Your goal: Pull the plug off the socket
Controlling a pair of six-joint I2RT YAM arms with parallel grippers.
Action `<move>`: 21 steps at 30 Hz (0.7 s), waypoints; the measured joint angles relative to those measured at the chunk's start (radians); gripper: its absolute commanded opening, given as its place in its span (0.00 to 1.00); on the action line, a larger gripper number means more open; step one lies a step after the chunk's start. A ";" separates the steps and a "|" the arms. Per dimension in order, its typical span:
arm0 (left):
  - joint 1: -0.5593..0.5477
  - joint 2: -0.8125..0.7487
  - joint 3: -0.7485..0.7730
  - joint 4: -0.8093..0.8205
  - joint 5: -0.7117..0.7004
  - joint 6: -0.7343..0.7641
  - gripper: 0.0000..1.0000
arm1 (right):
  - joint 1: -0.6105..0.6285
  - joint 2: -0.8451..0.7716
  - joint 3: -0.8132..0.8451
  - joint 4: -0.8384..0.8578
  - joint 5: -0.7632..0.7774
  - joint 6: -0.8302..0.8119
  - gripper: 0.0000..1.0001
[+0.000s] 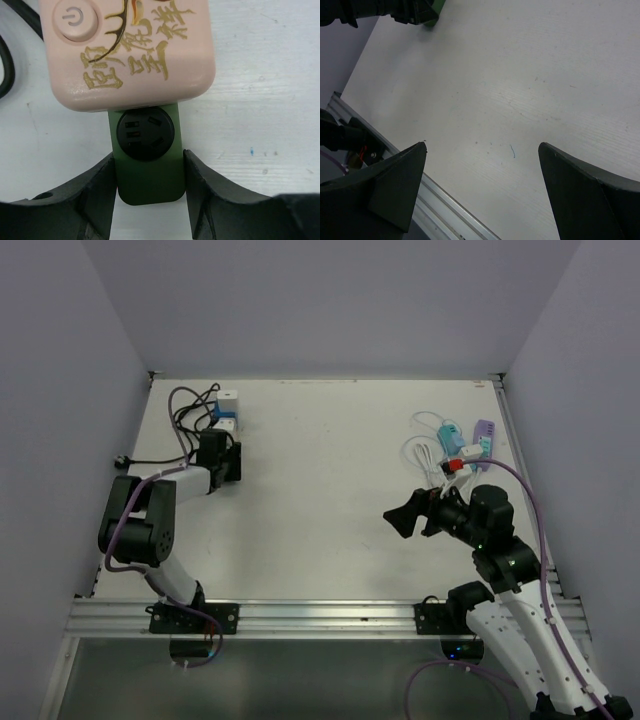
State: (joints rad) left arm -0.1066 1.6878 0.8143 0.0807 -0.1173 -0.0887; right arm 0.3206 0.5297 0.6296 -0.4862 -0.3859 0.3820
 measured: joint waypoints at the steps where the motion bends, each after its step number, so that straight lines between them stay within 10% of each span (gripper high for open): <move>1: -0.016 0.000 0.000 0.000 -0.012 -0.011 0.33 | 0.000 0.000 0.000 0.000 0.000 0.000 0.99; 8: -0.089 0.000 0.000 -0.003 -0.042 -0.117 0.04 | 0.000 -0.006 0.000 -0.021 0.000 -0.001 0.99; 21: -0.531 -0.050 -0.049 -0.032 -0.126 -0.257 0.01 | 0.000 -0.072 0.002 -0.072 0.005 -0.002 0.99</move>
State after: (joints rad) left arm -0.6373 1.6379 0.7650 0.0486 -0.2436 -0.3458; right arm 0.3206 0.4572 0.6312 -0.5579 -0.3805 0.3805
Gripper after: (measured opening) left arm 0.541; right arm 0.987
